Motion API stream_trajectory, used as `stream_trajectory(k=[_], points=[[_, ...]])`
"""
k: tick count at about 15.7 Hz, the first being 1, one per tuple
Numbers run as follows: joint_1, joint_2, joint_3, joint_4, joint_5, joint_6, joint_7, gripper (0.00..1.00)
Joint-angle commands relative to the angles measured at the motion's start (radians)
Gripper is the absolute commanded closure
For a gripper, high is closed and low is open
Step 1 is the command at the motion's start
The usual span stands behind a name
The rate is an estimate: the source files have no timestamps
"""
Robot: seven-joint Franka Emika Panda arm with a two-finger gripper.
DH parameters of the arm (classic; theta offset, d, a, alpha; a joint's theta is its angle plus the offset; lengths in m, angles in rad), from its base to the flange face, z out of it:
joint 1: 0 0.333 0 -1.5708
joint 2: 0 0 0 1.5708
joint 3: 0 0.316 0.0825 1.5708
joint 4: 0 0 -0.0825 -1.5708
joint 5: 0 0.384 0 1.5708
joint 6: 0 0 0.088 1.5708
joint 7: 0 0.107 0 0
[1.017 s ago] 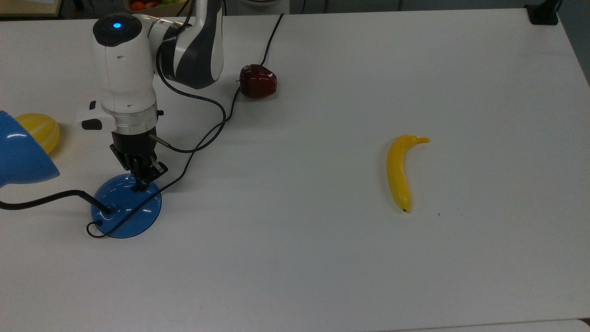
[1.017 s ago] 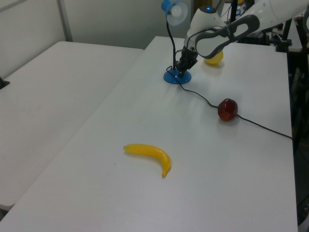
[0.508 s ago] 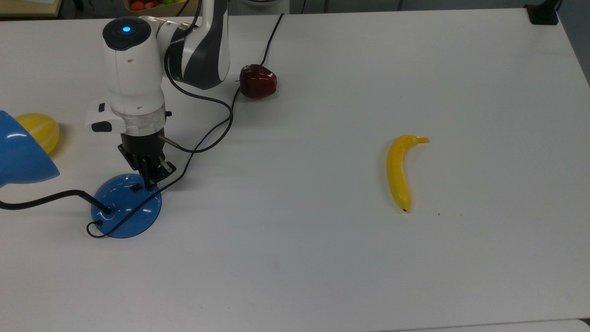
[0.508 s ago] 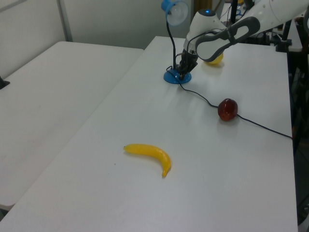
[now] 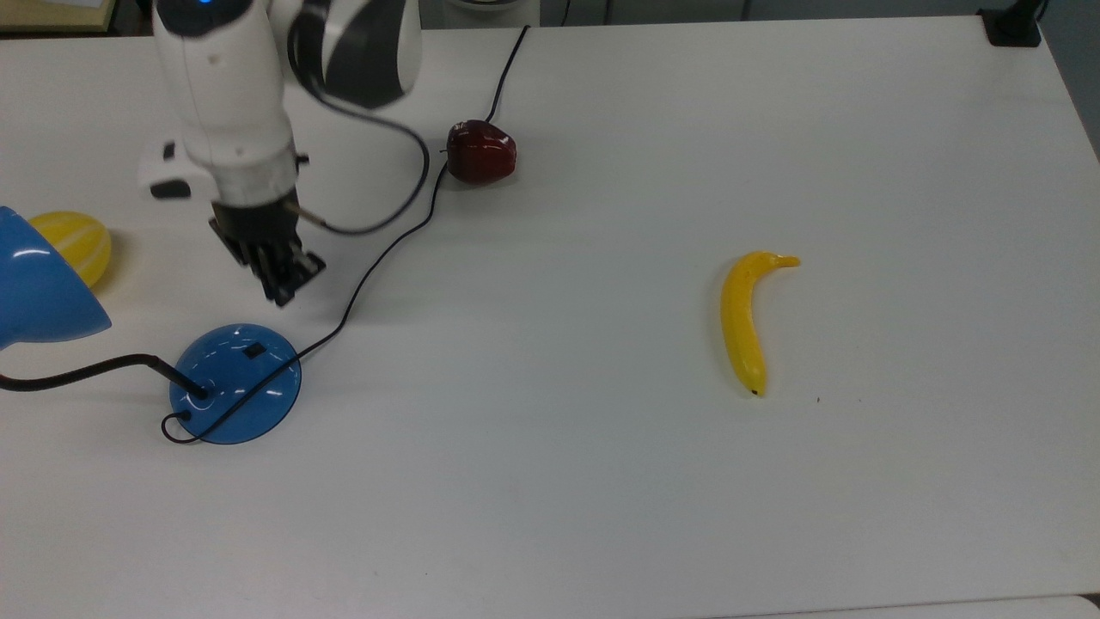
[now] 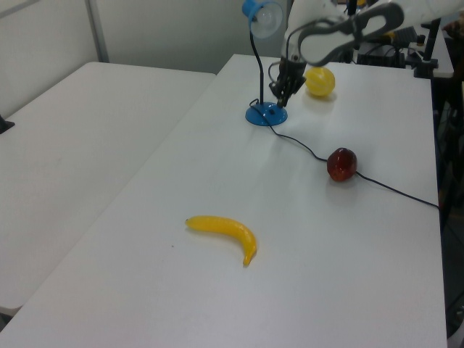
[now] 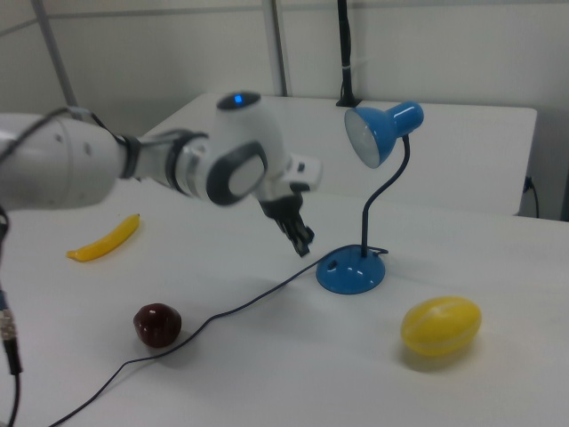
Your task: Turn off lamp
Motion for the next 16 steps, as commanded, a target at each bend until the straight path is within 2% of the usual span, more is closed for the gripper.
stream_trajectory(k=[1, 2, 7, 10, 12, 16], points=[[0.027, -0.190, -0.003, -0.085, 0.004, -0.167, -0.086, 0.44], [0.045, -0.228, -0.003, -0.110, 0.003, -0.198, -0.086, 0.02], [0.090, -0.455, 0.022, -0.277, -0.002, -0.273, -0.142, 0.00], [0.117, -0.534, 0.020, -0.282, 0.000, -0.426, -0.142, 0.00], [0.117, -0.566, 0.020, -0.286, 0.000, -0.471, -0.143, 0.00], [0.119, -0.563, 0.019, -0.276, 0.000, -0.485, -0.132, 0.00]])
